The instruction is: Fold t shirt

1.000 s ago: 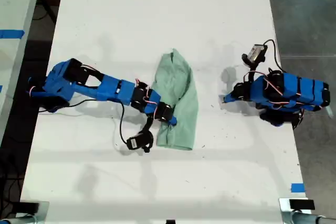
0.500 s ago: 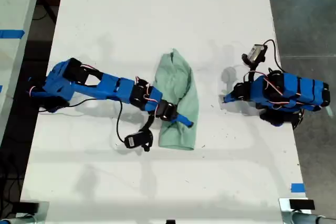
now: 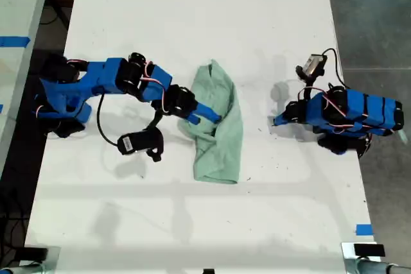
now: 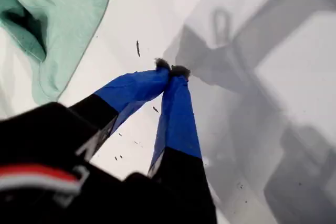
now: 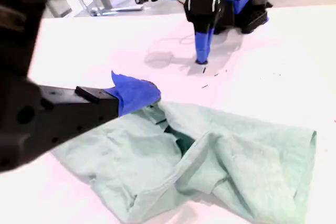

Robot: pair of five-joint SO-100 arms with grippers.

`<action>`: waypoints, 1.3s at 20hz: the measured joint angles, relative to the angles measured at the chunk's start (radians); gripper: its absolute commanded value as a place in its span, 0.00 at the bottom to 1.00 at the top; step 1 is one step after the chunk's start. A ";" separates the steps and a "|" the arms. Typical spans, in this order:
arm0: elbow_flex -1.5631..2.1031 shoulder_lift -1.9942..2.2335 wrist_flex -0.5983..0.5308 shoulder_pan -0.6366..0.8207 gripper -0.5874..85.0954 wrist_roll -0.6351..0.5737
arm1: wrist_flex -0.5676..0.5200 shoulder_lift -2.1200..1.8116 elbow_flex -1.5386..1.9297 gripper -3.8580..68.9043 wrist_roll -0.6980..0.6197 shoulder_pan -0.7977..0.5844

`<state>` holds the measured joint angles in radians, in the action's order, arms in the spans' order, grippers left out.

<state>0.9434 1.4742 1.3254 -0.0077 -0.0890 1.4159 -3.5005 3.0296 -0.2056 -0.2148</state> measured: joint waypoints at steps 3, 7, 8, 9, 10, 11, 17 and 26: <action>0.080 0.127 0.083 0.003 0.24 0.011 | 0.000 0.000 0.000 0.07 0.000 0.000; 0.445 0.568 0.101 0.046 0.09 0.055 | 0.000 0.000 0.000 0.07 0.000 0.000; 0.588 0.741 0.071 0.089 0.08 0.061 | 0.000 0.000 0.000 0.07 0.000 0.000; 0.739 0.931 0.051 0.143 0.07 0.063 | 0.000 0.000 0.000 0.07 0.000 0.000; 0.897 1.137 0.046 0.212 0.05 0.063 | 0.000 0.000 0.000 0.07 0.000 0.000; 1.055 1.335 0.043 0.275 0.04 0.063 | 0.000 0.000 0.000 0.07 0.000 0.000; 1.908 2.085 -0.173 0.301 0.01 0.064 | 0.000 0.000 0.000 0.07 0.000 0.000; 2.212 2.125 -0.215 0.318 0.01 0.094 | 0.000 0.000 0.000 0.07 0.002 0.000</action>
<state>3.1554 3.5987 1.1106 0.3099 0.0046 1.4159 -3.5005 3.0296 -0.2040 -0.2148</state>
